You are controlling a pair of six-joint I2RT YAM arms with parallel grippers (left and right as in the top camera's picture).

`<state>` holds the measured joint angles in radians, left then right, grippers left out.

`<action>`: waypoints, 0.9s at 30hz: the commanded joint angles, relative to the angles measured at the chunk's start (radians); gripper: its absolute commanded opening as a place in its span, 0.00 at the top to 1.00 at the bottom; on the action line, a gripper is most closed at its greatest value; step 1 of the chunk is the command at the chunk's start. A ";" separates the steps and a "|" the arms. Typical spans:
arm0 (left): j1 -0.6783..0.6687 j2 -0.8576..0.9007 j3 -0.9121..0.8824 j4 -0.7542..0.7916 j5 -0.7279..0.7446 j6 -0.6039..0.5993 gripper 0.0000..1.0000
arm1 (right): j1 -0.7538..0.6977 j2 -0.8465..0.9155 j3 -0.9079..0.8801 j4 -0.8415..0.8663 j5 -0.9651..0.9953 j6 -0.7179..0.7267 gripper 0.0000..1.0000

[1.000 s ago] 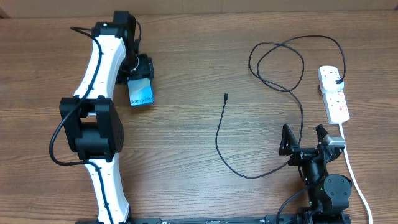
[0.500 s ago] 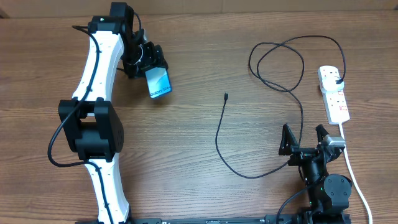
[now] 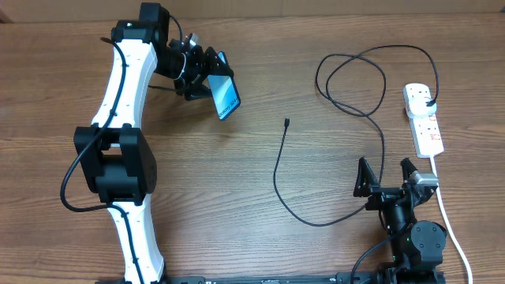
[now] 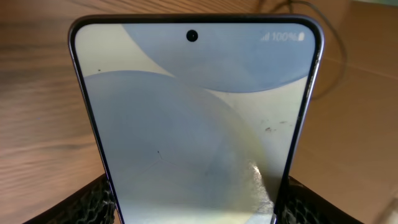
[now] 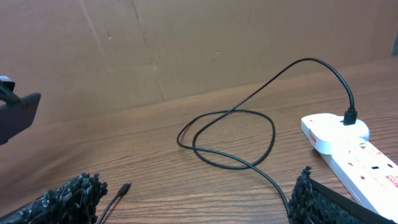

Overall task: Plug charger to phone and switch on socket
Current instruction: 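Lift the phone with the left gripper and tilt it upright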

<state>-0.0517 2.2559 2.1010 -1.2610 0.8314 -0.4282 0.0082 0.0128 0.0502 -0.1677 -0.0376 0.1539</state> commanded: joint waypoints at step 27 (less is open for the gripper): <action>0.005 -0.003 0.030 -0.071 0.351 -0.161 0.51 | 0.006 -0.010 -0.005 0.006 -0.001 0.002 0.00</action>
<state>-0.0517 2.2559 2.1010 -1.3197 1.0786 -0.5636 0.0082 0.0128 0.0502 -0.1680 -0.0372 0.1539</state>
